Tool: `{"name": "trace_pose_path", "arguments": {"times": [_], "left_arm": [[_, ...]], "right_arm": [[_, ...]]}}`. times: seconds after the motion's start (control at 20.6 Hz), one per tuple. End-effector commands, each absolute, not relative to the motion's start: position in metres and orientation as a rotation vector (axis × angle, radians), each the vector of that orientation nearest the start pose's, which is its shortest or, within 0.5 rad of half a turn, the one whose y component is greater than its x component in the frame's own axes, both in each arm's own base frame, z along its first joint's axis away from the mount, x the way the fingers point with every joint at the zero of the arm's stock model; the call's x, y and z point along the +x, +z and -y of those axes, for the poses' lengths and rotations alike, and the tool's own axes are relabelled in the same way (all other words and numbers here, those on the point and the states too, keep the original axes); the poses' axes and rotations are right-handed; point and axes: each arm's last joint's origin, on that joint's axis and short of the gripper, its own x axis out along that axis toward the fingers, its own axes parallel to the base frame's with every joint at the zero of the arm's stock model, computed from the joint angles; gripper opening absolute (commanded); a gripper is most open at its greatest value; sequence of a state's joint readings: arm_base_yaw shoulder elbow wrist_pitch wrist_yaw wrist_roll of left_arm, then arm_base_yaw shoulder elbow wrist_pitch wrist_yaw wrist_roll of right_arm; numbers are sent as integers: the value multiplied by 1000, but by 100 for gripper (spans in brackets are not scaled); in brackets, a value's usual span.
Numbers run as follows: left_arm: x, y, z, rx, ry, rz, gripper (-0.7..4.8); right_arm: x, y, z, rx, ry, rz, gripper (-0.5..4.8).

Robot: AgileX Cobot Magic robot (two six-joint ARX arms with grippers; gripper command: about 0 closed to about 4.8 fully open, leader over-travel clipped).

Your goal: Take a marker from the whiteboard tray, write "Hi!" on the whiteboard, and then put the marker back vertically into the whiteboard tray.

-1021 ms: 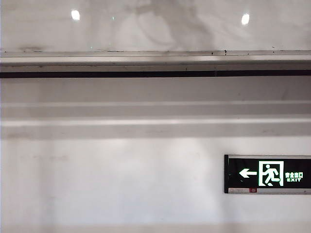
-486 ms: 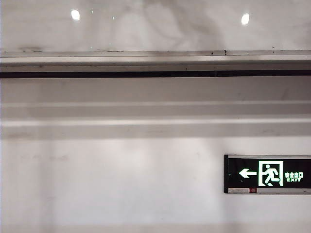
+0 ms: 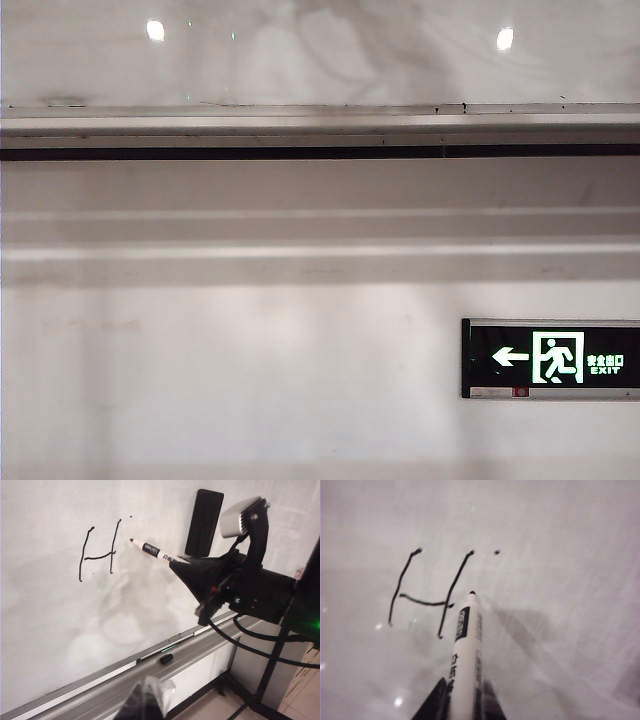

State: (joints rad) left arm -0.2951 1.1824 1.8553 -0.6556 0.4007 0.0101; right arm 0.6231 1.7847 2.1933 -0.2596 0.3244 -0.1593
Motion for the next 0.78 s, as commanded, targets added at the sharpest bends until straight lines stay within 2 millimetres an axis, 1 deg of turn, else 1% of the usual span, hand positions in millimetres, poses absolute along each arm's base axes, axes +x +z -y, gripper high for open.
{"name": "trace_pose_path", "arguments": {"times": [0.05, 0.24, 0.53, 0.78], "left_arm": [[155, 552, 59, 16, -700, 38, -6], [155, 552, 59, 11, -700, 37, -6], [155, 552, 59, 11, -700, 37, -6], [155, 552, 59, 11, -701, 36, -6]], "right_arm": [[309, 529, -208, -83, 245, 164, -1], [310, 528, -208, -83, 241, 164, -2], [320, 517, -210, -111, 228, 110, -1], [321, 508, -211, -150, 235, 29, -1]]}}
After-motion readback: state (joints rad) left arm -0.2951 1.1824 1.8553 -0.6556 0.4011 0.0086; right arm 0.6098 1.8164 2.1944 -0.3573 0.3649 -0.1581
